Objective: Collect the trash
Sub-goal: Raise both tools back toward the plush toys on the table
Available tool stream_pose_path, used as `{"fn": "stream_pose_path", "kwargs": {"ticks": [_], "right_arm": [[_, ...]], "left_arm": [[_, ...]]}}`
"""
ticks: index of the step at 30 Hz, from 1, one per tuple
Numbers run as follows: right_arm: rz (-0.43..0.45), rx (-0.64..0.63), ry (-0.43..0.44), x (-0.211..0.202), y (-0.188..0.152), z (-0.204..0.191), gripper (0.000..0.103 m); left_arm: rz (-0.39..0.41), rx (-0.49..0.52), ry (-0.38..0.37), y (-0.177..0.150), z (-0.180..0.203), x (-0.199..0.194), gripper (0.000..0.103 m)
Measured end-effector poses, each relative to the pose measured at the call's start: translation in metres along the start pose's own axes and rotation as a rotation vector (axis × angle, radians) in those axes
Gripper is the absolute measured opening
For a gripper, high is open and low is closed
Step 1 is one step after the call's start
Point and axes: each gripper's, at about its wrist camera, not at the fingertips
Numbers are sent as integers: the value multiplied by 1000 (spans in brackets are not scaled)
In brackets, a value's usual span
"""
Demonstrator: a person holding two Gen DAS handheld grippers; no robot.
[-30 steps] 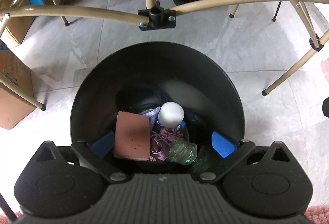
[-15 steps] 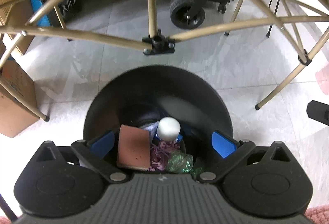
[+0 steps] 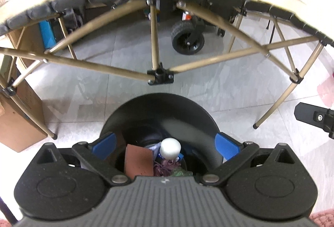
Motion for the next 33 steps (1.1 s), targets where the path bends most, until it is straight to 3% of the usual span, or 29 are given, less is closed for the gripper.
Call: {"fn": "stream_pose_path", "kwargs": {"ticks": [7, 16, 33], "right_arm": [[93, -20, 71, -25, 6, -11, 103], [184, -1, 186, -54, 14, -22, 103], [322, 12, 205, -91, 39, -42, 103]], "left_arm": [[63, -2, 7, 3, -6, -34, 103], [204, 2, 32, 11, -21, -92, 103], [387, -43, 55, 41, -43, -151, 103]]}}
Point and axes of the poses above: each gripper's, at about its wrist camera, not at the fingertips, and x roughly the way its jaws point, z to its right, y to its top, and after that the axes turned 2 degrees about y, right-handed
